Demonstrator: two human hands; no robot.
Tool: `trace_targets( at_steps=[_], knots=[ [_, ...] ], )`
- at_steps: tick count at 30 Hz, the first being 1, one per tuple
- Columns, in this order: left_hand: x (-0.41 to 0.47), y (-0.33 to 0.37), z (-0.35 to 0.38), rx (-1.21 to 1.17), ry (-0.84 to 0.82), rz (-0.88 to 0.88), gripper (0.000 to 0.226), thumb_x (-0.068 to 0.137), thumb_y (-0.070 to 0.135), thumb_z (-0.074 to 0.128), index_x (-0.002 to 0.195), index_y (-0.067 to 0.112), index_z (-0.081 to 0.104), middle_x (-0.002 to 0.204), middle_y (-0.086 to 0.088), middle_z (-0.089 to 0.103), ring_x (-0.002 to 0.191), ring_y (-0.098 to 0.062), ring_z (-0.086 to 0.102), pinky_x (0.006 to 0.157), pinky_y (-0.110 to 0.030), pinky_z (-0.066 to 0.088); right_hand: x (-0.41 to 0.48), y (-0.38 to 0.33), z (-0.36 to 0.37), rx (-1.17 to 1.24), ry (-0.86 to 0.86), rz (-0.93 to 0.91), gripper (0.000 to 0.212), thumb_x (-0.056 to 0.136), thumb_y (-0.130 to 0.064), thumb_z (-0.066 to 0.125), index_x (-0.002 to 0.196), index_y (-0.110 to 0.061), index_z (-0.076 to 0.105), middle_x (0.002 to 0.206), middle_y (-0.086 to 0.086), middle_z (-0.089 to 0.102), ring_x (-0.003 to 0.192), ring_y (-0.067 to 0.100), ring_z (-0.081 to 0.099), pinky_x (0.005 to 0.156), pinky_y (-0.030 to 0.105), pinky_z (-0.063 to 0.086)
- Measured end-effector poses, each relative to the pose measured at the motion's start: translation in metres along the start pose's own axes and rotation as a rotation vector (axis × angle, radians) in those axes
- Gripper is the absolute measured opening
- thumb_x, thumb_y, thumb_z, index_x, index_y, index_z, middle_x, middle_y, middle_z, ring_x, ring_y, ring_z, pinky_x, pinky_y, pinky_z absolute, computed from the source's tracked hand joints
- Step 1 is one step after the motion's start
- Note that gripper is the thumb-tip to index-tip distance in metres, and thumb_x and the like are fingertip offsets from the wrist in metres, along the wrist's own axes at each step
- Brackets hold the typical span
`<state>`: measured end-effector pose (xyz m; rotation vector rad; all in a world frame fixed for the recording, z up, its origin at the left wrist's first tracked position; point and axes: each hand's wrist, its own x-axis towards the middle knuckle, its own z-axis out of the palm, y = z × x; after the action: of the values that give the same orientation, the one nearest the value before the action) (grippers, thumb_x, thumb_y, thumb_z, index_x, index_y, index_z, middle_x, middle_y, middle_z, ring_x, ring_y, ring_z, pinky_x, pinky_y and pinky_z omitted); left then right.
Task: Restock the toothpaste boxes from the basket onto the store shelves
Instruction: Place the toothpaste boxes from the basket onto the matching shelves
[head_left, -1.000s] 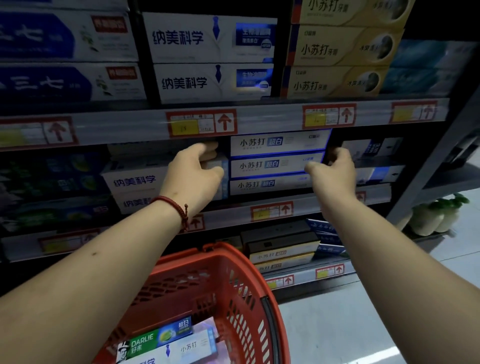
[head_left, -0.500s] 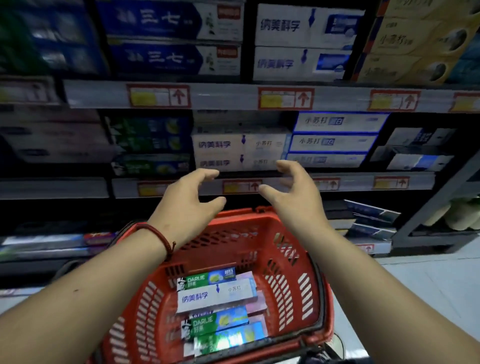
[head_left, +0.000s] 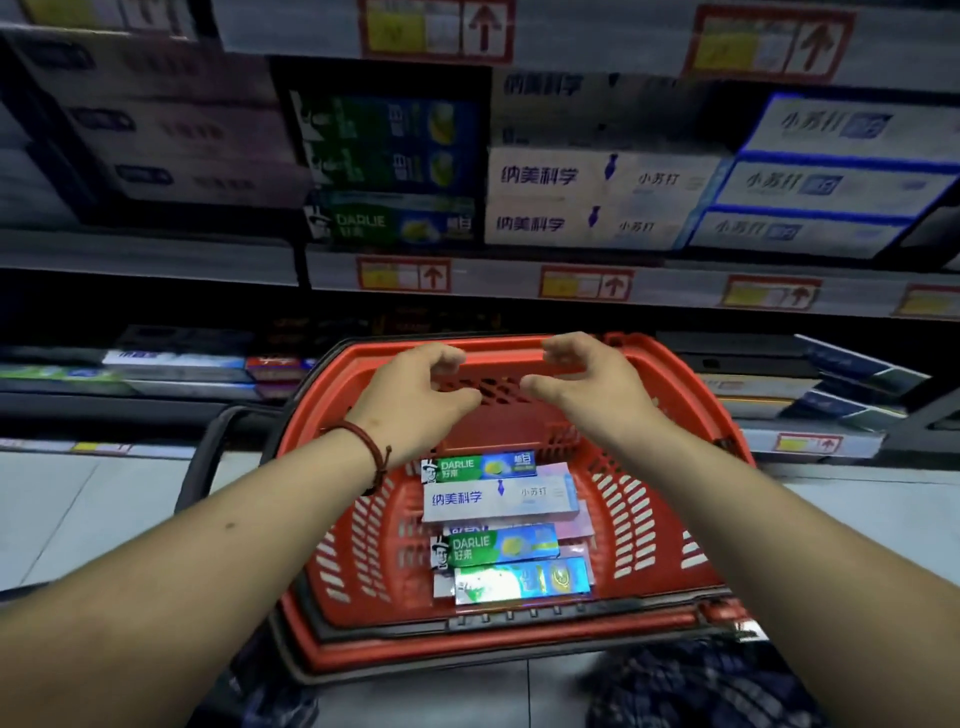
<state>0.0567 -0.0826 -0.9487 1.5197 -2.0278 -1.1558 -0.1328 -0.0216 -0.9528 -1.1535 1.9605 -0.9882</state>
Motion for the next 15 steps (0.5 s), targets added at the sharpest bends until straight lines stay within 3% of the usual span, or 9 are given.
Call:
trace_targets(
  at_steps=[3,8,10,12,15],
  knots=[
    [0.006,-0.017,0.013,0.021,-0.027,-0.059,0.049,0.085,0.030,0.076,0.132,0.022,0.063,0.124,0.008,0.067,0.117,-0.012,0.063,0.105,-0.032,0.048,0.009,0.006,0.017,-0.032,-0.045,0.029,0.051,0.082,-0.028,0.084,0.129,-0.019,0.064,0.118,-0.005,0.066,0.109,0.014,0.063,0.099,0.035,0.053],
    [0.011,-0.050,0.040,0.069,-0.105,-0.223,0.043,0.094,0.036,0.064,0.135,0.023,0.060,0.127,0.005,0.065,0.115,-0.017,0.063,0.093,-0.025,0.046,0.024,0.028,0.042,-0.095,-0.107,0.135,0.044,0.088,-0.029,0.078,0.127,-0.015,0.065,0.116,-0.001,0.067,0.110,0.017,0.063,0.099,0.032,0.049],
    [0.018,-0.064,0.049,0.072,-0.126,-0.297,0.030,0.095,0.037,0.061,0.122,0.023,0.065,0.110,0.002,0.068,0.104,-0.023,0.066,0.087,-0.028,0.048,0.029,0.042,0.048,-0.125,-0.144,0.197,0.042,0.091,-0.033,0.073,0.128,-0.014,0.065,0.119,0.001,0.067,0.110,0.019,0.061,0.095,0.031,0.048],
    [0.028,-0.076,0.058,0.021,-0.102,-0.360,0.015,0.097,0.034,0.058,0.091,0.023,0.066,0.077,0.001,0.061,0.077,-0.026,0.058,0.068,-0.028,0.042,0.036,0.057,0.050,-0.164,-0.176,0.256,0.040,0.094,-0.036,0.068,0.128,-0.013,0.066,0.124,0.005,0.067,0.112,0.023,0.061,0.098,0.035,0.049],
    [0.045,-0.094,0.072,-0.046,-0.059,-0.446,0.027,0.100,0.035,0.050,0.083,0.018,0.061,0.069,0.001,0.054,0.073,-0.024,0.051,0.069,-0.030,0.037,0.047,0.077,0.054,-0.144,-0.182,0.364,0.032,0.099,-0.034,0.061,0.119,-0.009,0.068,0.117,0.012,0.069,0.101,0.026,0.061,0.095,0.043,0.054]
  ],
)
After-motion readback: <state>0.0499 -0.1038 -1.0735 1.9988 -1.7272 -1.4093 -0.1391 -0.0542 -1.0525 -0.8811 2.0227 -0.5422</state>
